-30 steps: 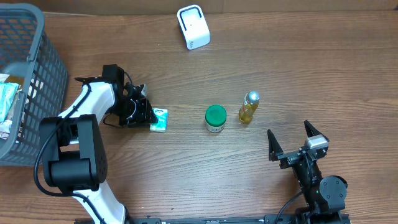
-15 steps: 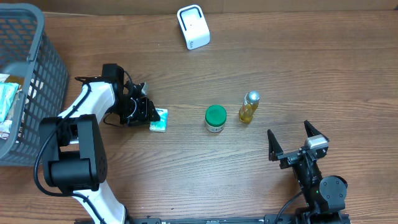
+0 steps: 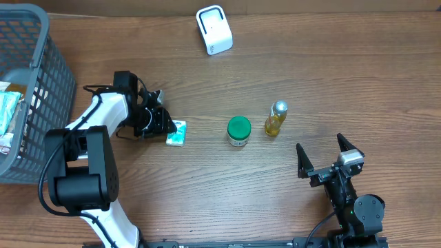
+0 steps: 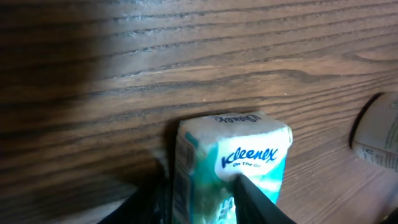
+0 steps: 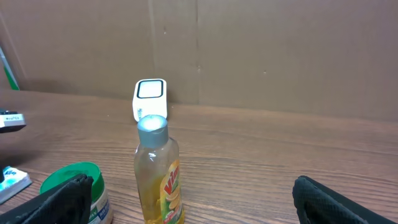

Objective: Scan the item barcode
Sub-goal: 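Lift the tissue pack up to the white scanner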

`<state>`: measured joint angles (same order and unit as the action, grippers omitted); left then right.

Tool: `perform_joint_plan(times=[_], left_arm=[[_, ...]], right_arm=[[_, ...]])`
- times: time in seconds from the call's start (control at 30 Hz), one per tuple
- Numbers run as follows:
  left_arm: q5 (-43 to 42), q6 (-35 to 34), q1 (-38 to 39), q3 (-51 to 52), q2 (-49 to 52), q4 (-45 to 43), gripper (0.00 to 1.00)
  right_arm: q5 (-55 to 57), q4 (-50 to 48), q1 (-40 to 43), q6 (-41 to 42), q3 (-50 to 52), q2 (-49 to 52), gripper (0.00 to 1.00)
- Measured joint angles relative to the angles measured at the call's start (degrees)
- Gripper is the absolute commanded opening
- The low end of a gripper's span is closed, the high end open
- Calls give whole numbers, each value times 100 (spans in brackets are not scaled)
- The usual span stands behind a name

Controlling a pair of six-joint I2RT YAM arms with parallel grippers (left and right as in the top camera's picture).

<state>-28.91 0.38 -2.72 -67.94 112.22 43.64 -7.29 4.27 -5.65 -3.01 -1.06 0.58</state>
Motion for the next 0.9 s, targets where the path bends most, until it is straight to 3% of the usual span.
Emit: perform_joint_plan(times=[0.17,0.3,0.57,0.77,0.9], left_arm=[[-151,-20,-4,92,-13,-107,38],[-136,-24,-7,157,-24,-131,4],[-107,-44,0,76,-46,203,4],[225,-68,31,-977,-9,1294,4],[1034,-229,365,-1749,-63,1554,4]], right_arm=[[0,2,-2,0,0,0,100],[-2,0,-2,0,0,0,100],[0,2,-2,-2,0,0,100],[0,-2,-2,-2,0,0,100],[0,0,-2,2,0,0,100]])
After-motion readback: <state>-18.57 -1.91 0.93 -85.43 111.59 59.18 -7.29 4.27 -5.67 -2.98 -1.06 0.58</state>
